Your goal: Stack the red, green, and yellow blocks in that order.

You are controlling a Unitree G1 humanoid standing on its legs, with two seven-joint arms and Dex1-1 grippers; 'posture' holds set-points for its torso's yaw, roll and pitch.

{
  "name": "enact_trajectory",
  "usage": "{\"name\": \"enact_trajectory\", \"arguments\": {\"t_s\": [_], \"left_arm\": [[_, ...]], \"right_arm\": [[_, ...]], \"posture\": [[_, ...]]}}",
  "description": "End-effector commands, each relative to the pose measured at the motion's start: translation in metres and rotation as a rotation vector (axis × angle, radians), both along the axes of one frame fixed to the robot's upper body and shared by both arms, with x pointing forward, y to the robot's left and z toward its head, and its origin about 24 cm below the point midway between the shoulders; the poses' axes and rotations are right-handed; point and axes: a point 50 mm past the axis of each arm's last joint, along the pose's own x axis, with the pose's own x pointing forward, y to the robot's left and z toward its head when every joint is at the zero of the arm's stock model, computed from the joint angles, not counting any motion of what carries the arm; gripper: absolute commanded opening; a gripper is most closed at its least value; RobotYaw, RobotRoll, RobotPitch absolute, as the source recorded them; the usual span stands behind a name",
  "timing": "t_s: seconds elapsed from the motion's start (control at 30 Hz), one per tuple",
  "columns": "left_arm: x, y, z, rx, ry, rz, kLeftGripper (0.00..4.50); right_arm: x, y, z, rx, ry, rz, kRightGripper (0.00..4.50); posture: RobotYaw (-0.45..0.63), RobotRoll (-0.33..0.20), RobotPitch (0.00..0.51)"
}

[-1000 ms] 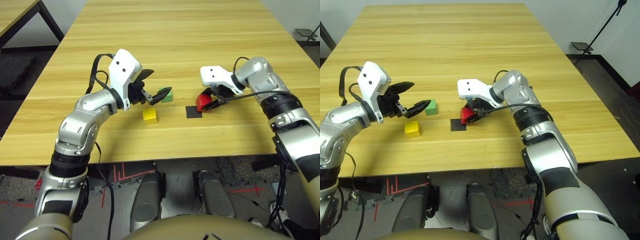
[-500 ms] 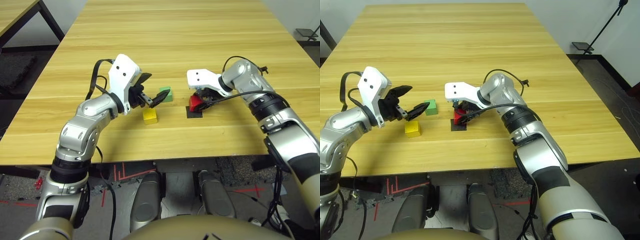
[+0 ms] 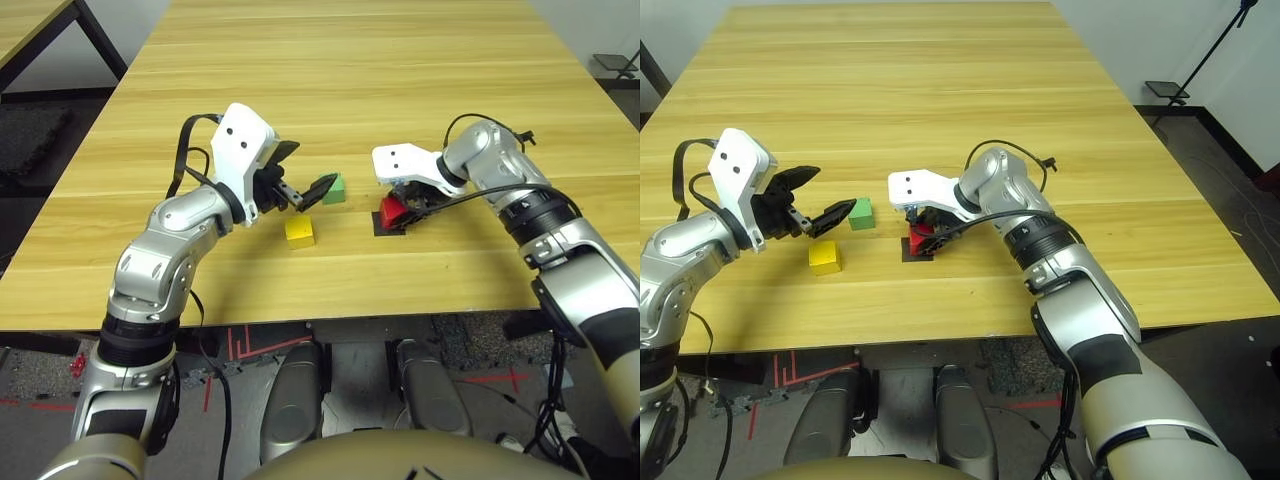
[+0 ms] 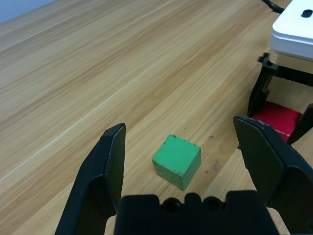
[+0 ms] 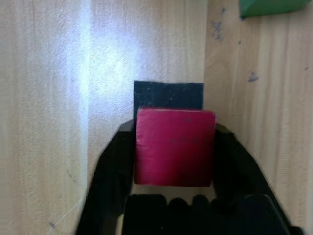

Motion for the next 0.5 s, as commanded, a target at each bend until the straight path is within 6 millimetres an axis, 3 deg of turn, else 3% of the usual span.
{"name": "enact_trajectory", "arguments": {"t_s": [0.03,0.1,0.27,0.37,0.5], "left_arm": [[0.005,0.001,-0.001,0.024,0.012,-0.014,4.5],[0.009,0.0,0.001,0.045,0.018,-0.038,4.5],[0.024,0.001,0.003,0.171,0.078,-0.147,4.5],[0.035,0.003,0.002,0.274,0.135,-0.235,4.5],[0.052,0.003,0.0,0.374,0.188,-0.33,4.5]], "right_arm": [[-0.006,-0.002,-0.005,0.044,0.047,0.023,3.72],[-0.003,-0.007,0.0,0.083,0.03,0.021,4.43],[0.013,-0.031,0.041,0.232,-0.067,-0.017,4.48],[0.014,-0.061,0.069,0.255,-0.108,-0.027,4.48],[0.009,-0.093,0.089,0.272,-0.122,-0.097,4.48]], "posture": [[0.48,-0.222,0.112],[0.48,-0.217,0.107],[0.45,-0.195,0.09],[0.41,-0.184,0.079],[0.34,-0.161,0.062]]}}
